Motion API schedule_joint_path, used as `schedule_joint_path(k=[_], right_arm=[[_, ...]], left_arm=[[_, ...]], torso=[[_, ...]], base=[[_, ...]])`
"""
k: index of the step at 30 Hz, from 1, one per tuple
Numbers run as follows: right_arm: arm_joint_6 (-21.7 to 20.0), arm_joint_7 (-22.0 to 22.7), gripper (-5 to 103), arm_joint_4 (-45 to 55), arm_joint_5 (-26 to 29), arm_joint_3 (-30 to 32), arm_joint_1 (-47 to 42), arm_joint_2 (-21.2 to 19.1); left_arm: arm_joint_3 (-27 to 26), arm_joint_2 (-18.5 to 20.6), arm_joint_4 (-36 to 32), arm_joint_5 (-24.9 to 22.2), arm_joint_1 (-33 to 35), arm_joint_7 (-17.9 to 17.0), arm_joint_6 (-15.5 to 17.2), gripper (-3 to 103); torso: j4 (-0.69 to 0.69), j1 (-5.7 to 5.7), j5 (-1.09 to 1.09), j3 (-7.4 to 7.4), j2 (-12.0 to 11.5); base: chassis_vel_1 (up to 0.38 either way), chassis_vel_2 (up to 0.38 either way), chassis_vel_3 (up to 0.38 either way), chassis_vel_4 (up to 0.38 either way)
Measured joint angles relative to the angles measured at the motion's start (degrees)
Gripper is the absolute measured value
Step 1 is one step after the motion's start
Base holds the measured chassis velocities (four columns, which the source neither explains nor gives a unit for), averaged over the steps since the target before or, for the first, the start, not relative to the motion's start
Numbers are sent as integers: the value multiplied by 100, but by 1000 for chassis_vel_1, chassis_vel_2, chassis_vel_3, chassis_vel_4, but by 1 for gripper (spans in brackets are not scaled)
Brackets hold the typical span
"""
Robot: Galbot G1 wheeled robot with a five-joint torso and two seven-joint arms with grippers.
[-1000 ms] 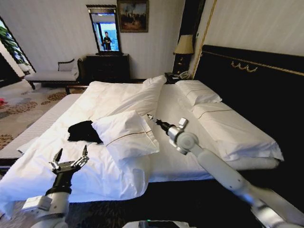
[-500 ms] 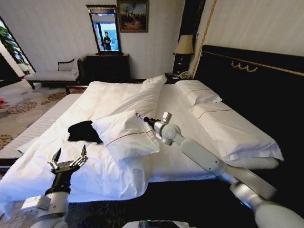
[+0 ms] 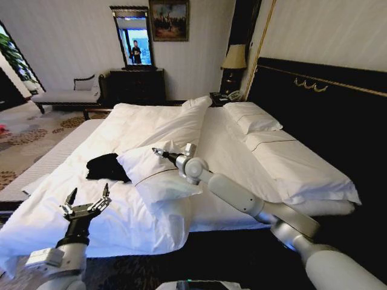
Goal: Fold the clothes on the bed.
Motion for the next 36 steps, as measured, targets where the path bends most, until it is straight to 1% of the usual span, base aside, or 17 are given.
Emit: schedule_joint_path(k=[2, 3, 4, 6, 8, 9, 10, 12, 19, 21, 24, 25, 28, 30, 32, 33, 36], right_arm=[[12, -23, 100, -184, -69, -62, 70, 127], [12, -23, 100, -184, -69, -62, 70, 127], [18, -29, 103, -242, -116, -88, 96, 167], [27, -30, 95, -303, -198, -123, 122, 196], [30, -30, 95, -317, -234, -130, 132, 203], [34, -27, 87, -320, -275, -130, 137, 203], [37, -25, 89, -317, -307, -128, 138, 197], [47, -14, 97, -267, -345, -99, 138, 159], [41, 13, 100, -150, -343, -96, 127, 26], [32, 6, 101, -151, -343, -107, 110, 28], [25, -3, 100, -195, -349, -131, 101, 81], [23, -10, 97, -237, -362, -153, 102, 118], [22, -34, 82, -357, -385, -236, 134, 242], [23, -37, 82, -374, -388, -258, 147, 266], [22, -39, 71, -396, -394, -306, 172, 299], [22, -39, 71, -396, -394, -306, 172, 299], [22, -43, 54, -406, -427, -355, 182, 307]], left_arm=[[-7, 9, 0, -15, -1, -2, 1, 100], [-7, 9, 0, -15, -1, -2, 1, 100], [-17, 18, 0, -26, -3, -6, 0, 100], [-30, 27, 0, -43, -8, -11, 0, 100], [-32, 31, 0, -50, -10, -13, 0, 100], [-32, 32, 0, -53, -12, -15, 0, 100], [-32, 33, 0, -53, -13, -16, 1, 100], [-27, 37, 0, -53, -17, -17, 1, 100], [2, 39, 0, -42, -22, -21, 10, 100], [4, 38, 0, -38, -16, -21, 13, 100], [0, 39, 0, -36, -7, -22, 14, 100], [-4, 39, 0, -36, 0, -24, 14, 100], [-18, 40, 0, -36, 18, -27, 14, 100], [-25, 41, 0, -38, 21, -30, 14, 100], [-31, 41, 0, -41, 22, -33, 14, 100], [-31, 41, 0, -41, 22, -33, 14, 100], [-30, 36, 0, -45, 13, -36, 14, 100]], torso=[[1, 0, 0, 0, 0], [1, 0, 0, 0, 0], [0, 0, 0, 0, 0], [0, 0, 0, 0, 0], [0, 0, 1, 0, 0], [0, 0, 0, 0, 0], [0, 0, 1, 0, 0], [0, 0, 1, 0, 0], [-1, 0, 1, 0, 0], [-1, 0, 1, 0, 0], [-1, 0, 1, 0, 0], [0, 0, 1, 0, 0], [0, 0, 1, 0, 0], [1, 0, 1, 0, 0], [0, 0, 1, 0, 0], [0, 0, 1, 0, 0], [0, 0, 1, 0, 0]], base=[[0, 0, 0, 0], [0, 0, 0, 0], [0, 0, 0, 0], [0, 0, 0, 0], [0, 0, 0, 0], [0, 0, 0, 0], [0, 0, 0, 0], [0, 0, 0, 0], [0, 0, 0, 0], [0, 0, 0, 0], [0, 0, 0, 0], [0, 0, 0, 0], [0, 0, 0, 0], [0, 0, 0, 0], [0, 0, 0, 0], [0, 0, 0, 0], [0, 0, 0, 0]])
